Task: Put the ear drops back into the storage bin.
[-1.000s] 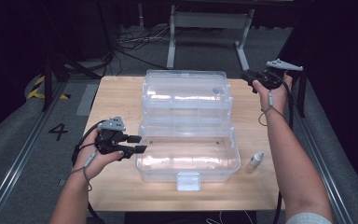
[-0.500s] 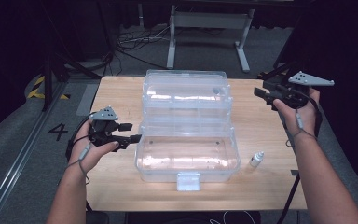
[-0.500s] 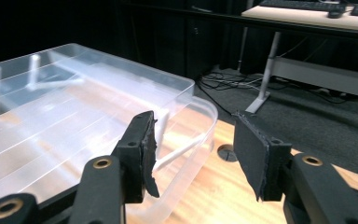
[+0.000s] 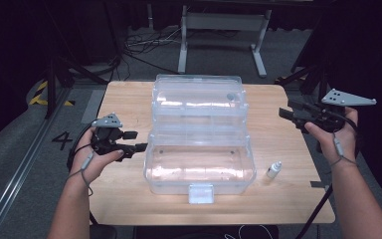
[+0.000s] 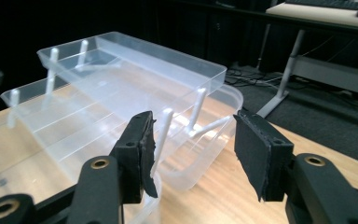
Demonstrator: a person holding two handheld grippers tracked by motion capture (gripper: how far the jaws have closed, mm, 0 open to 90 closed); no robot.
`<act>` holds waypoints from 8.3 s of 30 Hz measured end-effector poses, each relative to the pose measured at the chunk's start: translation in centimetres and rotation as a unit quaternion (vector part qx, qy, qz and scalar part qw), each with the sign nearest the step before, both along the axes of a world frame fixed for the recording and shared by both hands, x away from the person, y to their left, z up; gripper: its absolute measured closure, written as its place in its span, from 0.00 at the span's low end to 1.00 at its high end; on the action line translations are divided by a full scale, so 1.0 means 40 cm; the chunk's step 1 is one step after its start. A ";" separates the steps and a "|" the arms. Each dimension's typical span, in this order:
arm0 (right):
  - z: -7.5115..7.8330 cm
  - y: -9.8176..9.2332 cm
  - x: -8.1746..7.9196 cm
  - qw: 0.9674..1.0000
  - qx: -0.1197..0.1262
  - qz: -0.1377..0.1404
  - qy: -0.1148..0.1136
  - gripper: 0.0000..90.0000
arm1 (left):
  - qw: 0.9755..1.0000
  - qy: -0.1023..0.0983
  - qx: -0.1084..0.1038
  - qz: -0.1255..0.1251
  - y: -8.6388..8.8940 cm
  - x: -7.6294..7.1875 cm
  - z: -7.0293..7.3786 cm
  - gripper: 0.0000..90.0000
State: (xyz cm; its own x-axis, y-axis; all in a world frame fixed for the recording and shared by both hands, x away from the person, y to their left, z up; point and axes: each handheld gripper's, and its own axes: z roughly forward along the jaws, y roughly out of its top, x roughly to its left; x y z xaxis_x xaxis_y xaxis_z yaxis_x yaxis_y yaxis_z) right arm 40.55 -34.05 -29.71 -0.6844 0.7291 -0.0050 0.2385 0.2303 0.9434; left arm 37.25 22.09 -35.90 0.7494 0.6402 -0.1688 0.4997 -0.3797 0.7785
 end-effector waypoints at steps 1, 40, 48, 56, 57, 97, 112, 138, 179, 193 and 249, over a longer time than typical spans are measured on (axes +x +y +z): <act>-0.001 -0.001 -0.005 1.000 -0.003 0.003 0.003 0.53 | 1.000 0.002 -0.002 0.001 0.003 0.001 -0.001 0.43; -0.057 0.050 -0.019 0.961 -0.201 0.128 0.139 0.51 | 0.999 0.021 0.022 0.028 0.044 -0.040 -0.012 0.42; -0.078 0.066 -0.011 0.946 -0.243 0.142 0.160 0.49 | 0.999 0.022 0.027 0.027 0.046 -0.038 -0.015 0.42; -0.104 0.085 -0.007 0.927 -0.287 0.150 0.188 0.48 | 0.999 0.023 0.026 0.028 0.046 -0.038 -0.015 0.42; -0.108 0.088 -0.007 0.925 -0.291 0.152 0.193 0.48 | 0.999 0.023 0.027 0.026 0.046 -0.038 -0.016 0.42; -0.241 0.106 0.026 0.820 -0.469 0.199 0.260 0.67 | 0.999 0.030 0.034 0.016 0.039 -0.035 -0.023 0.42; -0.257 0.111 0.031 0.812 -0.473 0.201 0.276 0.79 | 0.999 0.031 0.031 0.020 0.042 -0.034 -0.024 0.42; -0.123 0.171 -0.002 0.817 -0.469 0.210 0.261 0.79 | 0.999 0.030 0.029 0.022 0.047 -0.035 -0.023 0.42; 0.052 0.315 -0.066 0.814 -0.474 0.263 0.210 0.79 | 0.999 0.028 0.034 0.027 0.053 -0.034 -0.025 0.40; 0.052 0.366 -0.068 0.805 -0.477 0.282 0.212 0.79 | 0.998 0.033 0.039 0.026 0.053 -0.034 -0.026 0.40; -0.204 0.454 -0.034 0.729 -0.538 0.323 0.274 0.79 | 0.998 0.036 0.046 0.030 0.060 -0.029 -0.031 0.39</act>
State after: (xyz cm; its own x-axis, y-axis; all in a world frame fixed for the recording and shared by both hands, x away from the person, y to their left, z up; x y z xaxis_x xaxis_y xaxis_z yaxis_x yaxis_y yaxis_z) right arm 39.20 -15.88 -37.88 -0.9973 0.0303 0.0662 0.0262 0.9978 -0.0614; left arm 36.08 24.49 -37.15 0.6973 0.6987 -0.1601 0.5774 -0.4152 0.7030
